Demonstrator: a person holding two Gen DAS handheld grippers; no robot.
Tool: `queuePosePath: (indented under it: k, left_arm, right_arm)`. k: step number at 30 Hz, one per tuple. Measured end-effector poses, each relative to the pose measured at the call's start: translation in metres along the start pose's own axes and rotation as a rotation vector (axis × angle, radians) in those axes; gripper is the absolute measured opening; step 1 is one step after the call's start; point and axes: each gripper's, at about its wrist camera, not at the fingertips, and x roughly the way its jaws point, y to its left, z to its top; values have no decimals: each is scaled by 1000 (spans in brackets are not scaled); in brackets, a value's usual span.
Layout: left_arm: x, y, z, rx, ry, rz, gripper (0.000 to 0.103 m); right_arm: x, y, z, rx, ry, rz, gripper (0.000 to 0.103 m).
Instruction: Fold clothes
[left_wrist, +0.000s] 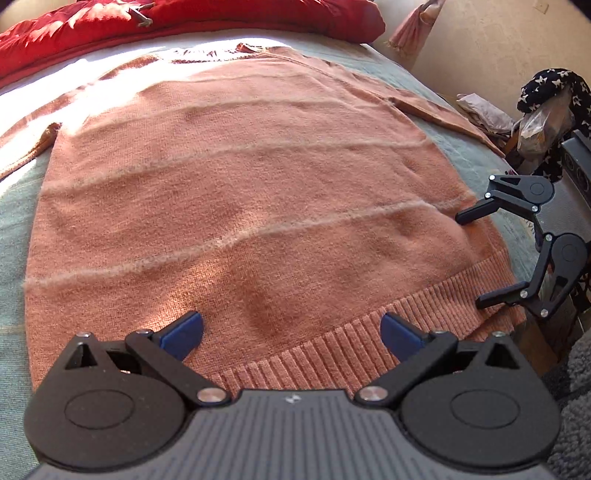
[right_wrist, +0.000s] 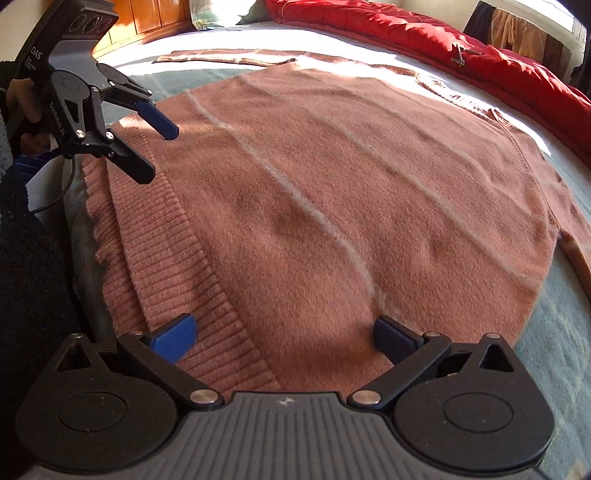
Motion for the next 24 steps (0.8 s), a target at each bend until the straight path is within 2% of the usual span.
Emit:
queuePosePath:
  k: [4, 5, 8, 10, 11, 13, 16, 20, 24]
  left_arm:
    - [1, -1, 0, 3, 2, 5, 101]
    - [2, -1, 1, 2, 2, 6, 101]
    - [3, -2, 2, 0, 3, 12, 101]
    - [3, -3, 2, 3, 4, 14, 101]
    - [2, -2, 1, 5, 6, 13, 101]
    - [2, -2, 0, 10, 11, 10, 101]
    - [2, 0, 0, 15, 17, 3, 102]
    - [6, -1, 4, 16, 24, 8, 102]
    - [6, -3, 2, 35, 30, 18, 102]
  right_arm:
    - [-23, -7, -18, 31, 45, 25, 103]
    - [-30, -8, -19, 42, 33, 38, 103]
    - [-42, -14, -11, 96, -77, 73, 103]
    - [-34, -20, -7, 152, -90, 125, 103]
    - [-28, -20, -6, 161, -67, 148, 103]
    - [-16, -15, -13, 139, 7, 168, 103]
    - [-23, -8, -24, 90, 33, 158, 103]
    - [-31, -14, -9, 110, -29, 204, 103]
    - [-15, -3, 20, 2, -62, 274, 103]
